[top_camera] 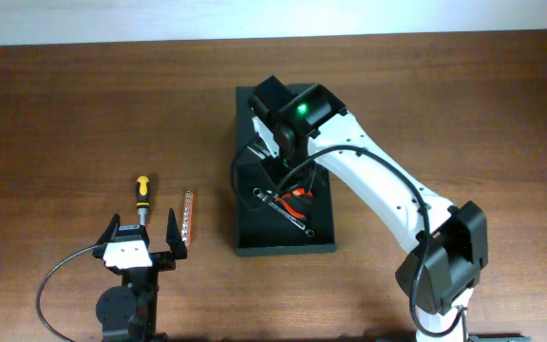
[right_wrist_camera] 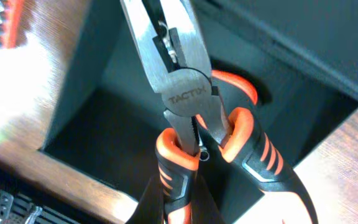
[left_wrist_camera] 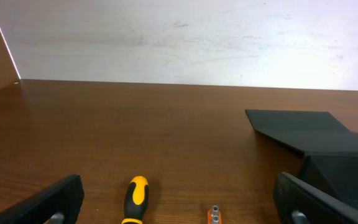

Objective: Pack container
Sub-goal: 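Lower the pliers into the box onto the other tools and release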

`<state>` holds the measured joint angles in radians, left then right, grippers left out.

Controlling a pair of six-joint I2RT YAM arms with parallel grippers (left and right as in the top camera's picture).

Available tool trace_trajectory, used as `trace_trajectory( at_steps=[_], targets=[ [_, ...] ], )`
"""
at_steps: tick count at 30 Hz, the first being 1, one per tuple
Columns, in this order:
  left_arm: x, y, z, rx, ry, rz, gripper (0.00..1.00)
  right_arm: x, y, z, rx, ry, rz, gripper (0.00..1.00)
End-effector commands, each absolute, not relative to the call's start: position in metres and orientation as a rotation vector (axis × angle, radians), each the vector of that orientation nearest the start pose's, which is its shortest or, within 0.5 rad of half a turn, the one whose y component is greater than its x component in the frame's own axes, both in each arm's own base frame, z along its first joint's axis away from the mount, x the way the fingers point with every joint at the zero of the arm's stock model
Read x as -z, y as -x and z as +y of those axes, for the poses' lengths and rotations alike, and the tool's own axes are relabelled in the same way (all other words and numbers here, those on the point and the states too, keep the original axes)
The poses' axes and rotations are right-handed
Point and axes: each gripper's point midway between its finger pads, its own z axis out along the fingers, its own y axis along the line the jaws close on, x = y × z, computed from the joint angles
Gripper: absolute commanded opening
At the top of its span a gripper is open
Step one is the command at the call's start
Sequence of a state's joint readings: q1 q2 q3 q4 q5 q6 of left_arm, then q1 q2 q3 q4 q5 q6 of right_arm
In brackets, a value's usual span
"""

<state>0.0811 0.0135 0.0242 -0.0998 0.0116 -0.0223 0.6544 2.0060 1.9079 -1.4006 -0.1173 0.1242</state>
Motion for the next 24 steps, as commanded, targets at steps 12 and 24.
trace_trajectory(
  at_steps=[12,24],
  targets=[
    [-0.157,-0.245,0.018,-0.042,0.065,1.655,0.99,-0.084,-0.279,0.256,-0.275,0.993,3.055,0.04],
    [-0.157,-0.245,0.018,-0.042,0.065,1.655,0.99,-0.075,-0.277,0.271,-0.293,1.045,2.997,0.04]
  ],
)
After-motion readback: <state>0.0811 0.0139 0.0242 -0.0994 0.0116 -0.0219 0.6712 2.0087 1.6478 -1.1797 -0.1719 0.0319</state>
